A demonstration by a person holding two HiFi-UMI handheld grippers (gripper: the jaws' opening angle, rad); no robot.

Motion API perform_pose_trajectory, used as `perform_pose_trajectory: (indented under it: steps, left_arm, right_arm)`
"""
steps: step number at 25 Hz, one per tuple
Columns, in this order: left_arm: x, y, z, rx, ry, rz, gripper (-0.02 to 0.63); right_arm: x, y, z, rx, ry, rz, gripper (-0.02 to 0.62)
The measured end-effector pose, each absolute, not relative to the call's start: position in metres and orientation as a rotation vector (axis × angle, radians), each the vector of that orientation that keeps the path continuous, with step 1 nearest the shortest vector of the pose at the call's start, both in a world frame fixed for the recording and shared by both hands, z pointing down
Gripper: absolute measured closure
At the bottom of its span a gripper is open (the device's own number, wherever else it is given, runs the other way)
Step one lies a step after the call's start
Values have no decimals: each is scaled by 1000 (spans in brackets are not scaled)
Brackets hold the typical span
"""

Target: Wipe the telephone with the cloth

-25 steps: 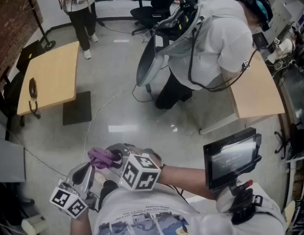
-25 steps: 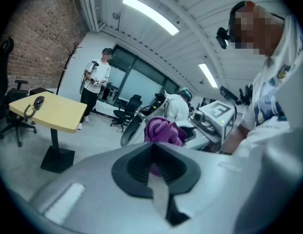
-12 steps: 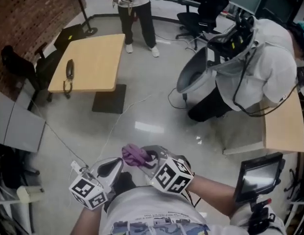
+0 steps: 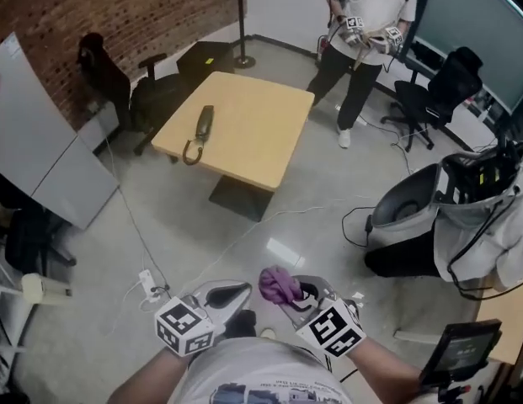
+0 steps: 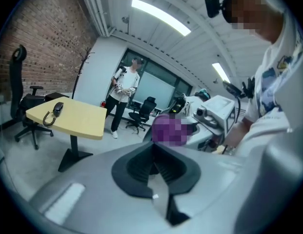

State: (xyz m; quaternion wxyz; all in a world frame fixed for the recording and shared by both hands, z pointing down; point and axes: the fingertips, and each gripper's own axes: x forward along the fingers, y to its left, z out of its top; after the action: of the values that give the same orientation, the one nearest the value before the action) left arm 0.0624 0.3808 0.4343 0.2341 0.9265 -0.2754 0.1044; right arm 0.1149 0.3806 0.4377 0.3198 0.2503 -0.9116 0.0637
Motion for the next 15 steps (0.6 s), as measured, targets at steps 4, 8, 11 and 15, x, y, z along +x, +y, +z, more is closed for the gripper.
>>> perform_pose_trajectory:
  steps: [4,8,11,15]
  left_arm:
    - [53,335,421,2545,-771,237,603]
    - [40,299,415,2559,-771,250,602]
    - [19,260,412,2572,-819,261,602]
    - [1,240,426,2493,-895,244,601]
  right_arm:
    - [105,336,422,655,-2381,152,472]
    - [93,299,410,643,-2385,147,472]
    - [77,263,408,653,-2392,127,472]
    - [62,243,417,595,-2380,152,472]
